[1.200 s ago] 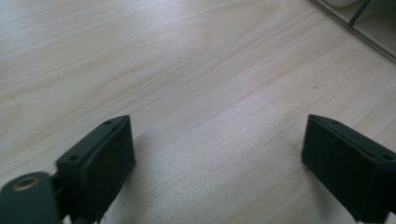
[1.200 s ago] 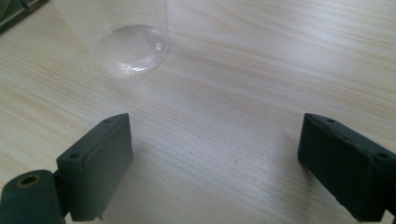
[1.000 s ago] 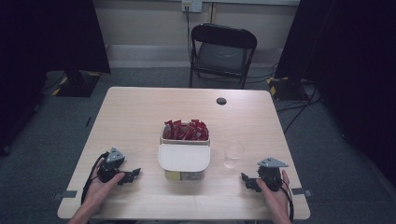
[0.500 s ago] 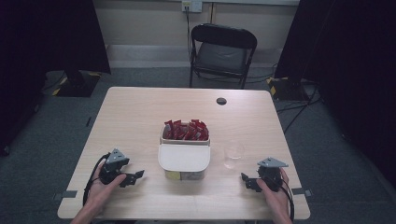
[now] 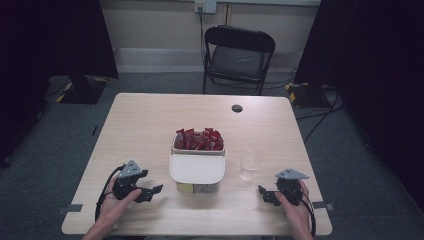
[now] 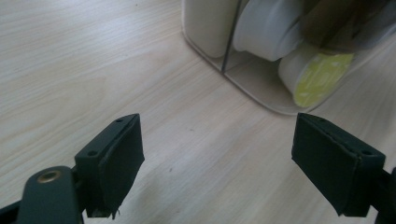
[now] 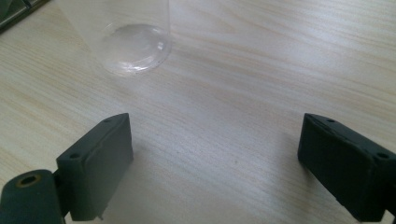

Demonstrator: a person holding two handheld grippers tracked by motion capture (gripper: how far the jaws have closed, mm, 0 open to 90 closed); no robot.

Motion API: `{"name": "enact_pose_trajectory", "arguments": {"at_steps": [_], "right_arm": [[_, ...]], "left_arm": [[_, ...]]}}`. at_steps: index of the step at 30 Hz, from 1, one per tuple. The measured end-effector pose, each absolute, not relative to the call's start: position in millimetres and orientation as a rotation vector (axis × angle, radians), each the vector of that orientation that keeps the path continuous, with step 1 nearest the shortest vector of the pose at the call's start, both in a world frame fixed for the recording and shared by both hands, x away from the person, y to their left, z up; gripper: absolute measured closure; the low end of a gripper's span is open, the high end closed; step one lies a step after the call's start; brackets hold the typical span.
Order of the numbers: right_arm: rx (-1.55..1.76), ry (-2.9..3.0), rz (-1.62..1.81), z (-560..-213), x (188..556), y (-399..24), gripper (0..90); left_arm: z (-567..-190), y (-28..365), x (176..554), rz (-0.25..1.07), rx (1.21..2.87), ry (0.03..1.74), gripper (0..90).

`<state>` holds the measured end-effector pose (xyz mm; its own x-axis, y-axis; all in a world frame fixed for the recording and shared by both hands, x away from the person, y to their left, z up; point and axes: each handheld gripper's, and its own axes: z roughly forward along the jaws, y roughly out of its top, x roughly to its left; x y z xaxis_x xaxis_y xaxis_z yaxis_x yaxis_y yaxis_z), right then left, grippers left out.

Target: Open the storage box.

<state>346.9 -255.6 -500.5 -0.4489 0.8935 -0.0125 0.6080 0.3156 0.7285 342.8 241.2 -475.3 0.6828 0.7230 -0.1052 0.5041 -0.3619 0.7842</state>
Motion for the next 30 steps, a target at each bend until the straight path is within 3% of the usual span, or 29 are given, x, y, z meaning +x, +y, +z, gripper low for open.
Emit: {"name": "enact_pose_trajectory", "arguments": {"at_steps": [30], "right_arm": [[1.325, 2.177, 0.933, -501, 347, -256, 9.6]], "left_arm": [[-454, 210, 345, 0.268, 2.017, 0.829, 16.9]]}}
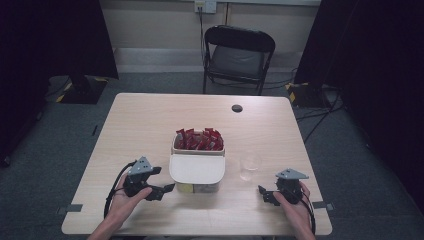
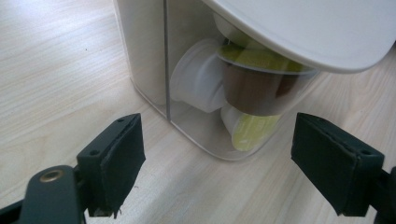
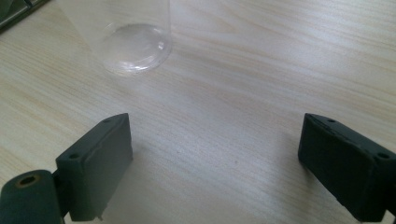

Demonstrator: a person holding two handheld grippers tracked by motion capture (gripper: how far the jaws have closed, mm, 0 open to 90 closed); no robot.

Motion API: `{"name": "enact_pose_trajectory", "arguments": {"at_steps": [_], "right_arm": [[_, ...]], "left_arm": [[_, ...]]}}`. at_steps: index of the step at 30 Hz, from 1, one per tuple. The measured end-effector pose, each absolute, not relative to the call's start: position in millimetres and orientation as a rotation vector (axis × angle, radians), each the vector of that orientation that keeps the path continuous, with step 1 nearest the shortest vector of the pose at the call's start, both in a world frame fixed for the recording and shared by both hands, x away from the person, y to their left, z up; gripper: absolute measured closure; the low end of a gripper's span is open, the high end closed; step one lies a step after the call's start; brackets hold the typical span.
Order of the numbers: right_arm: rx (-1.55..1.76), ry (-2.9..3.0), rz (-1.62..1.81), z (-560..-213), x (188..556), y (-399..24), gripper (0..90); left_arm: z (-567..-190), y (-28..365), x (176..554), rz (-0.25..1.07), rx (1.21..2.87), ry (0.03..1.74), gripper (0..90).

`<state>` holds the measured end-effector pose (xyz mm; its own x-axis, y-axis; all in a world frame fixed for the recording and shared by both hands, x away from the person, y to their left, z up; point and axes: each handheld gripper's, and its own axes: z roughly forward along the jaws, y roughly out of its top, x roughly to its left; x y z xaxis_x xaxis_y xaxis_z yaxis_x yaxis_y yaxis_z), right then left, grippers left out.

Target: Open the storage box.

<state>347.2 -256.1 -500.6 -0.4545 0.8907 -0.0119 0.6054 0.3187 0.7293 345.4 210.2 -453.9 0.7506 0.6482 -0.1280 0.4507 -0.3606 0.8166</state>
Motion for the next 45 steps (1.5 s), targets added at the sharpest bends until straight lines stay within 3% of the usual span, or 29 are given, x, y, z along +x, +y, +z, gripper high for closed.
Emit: {"name": "enact_pose_trajectory", "arguments": {"at_steps": [45], "right_arm": [[1.328, 2.173, 0.930, -501, 347, -256, 9.0]], "left_arm": [[-427, 205, 359, 0.156, 1.902, 0.820, 16.4]]}}
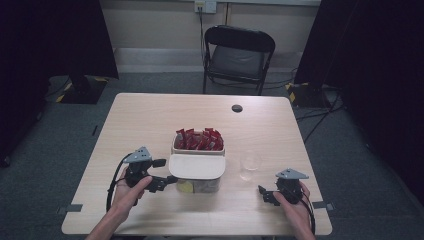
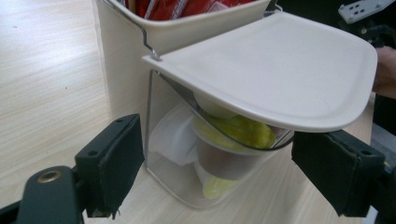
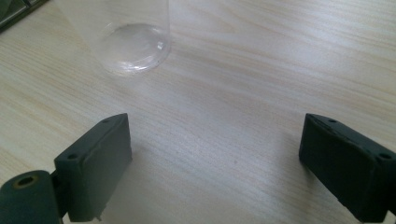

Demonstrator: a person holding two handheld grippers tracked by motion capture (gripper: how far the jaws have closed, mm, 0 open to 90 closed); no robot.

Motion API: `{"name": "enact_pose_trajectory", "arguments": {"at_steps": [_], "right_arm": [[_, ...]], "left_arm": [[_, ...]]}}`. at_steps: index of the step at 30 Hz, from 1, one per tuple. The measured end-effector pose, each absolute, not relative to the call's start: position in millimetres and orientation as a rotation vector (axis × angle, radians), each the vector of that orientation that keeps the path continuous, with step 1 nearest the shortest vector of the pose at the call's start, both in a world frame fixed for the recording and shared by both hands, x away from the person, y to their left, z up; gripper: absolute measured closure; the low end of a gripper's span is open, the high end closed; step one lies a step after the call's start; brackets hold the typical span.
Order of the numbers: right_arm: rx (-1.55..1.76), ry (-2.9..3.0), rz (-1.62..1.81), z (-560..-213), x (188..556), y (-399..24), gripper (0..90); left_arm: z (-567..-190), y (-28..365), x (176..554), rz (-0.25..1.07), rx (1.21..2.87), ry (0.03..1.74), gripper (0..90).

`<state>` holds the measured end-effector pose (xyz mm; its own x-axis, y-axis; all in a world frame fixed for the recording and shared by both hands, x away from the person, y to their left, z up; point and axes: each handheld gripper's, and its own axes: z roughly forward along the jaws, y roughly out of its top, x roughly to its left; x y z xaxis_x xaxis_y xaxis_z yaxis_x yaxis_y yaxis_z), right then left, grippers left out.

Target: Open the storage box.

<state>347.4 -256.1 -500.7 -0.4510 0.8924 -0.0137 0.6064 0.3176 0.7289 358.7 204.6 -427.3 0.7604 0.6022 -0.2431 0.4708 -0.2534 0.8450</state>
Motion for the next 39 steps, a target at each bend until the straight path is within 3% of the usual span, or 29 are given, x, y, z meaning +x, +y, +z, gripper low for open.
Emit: {"name": "enact_pose_trajectory", "arguments": {"at_steps": [39], "right_arm": [[1.330, 2.174, 0.930, -501, 347, -256, 8.9]], "left_arm": [[-404, 207, 370, 0.190, 1.882, 0.824, 16.9]]}}
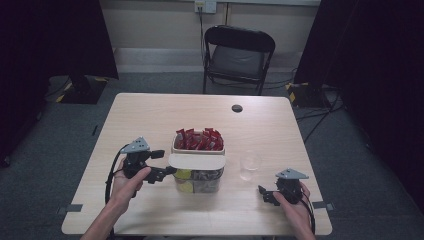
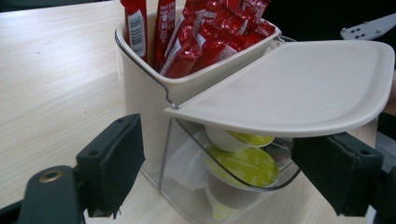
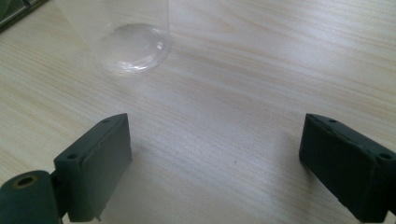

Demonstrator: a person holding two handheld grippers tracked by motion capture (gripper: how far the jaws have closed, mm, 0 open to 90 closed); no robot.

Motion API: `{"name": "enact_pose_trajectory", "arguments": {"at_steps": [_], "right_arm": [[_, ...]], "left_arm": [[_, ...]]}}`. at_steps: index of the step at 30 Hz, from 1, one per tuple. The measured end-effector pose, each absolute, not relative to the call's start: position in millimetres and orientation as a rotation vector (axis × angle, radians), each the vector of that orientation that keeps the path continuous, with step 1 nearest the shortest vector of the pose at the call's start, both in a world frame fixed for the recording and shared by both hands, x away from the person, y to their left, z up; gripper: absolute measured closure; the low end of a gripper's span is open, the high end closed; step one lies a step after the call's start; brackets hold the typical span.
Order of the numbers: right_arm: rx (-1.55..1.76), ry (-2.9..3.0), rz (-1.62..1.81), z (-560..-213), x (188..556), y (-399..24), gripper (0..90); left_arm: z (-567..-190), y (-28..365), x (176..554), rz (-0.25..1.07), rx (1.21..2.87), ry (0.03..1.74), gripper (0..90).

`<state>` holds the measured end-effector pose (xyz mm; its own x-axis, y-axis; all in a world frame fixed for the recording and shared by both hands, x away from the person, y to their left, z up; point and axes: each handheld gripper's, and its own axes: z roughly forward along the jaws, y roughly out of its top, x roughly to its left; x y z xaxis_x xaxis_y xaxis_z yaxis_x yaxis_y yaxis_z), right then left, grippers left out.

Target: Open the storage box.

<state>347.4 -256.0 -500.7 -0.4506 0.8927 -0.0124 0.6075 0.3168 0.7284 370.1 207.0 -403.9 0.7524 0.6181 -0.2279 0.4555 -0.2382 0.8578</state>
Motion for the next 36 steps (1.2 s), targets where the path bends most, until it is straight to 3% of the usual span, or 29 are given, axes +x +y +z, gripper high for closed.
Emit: {"name": "enact_pose_trajectory", "arguments": {"at_steps": [36], "right_arm": [[1.330, 2.174, 0.930, -501, 347, -256, 8.9]], "left_arm": [[-387, 205, 393, 0.206, 1.873, 0.851, 17.5]]}}
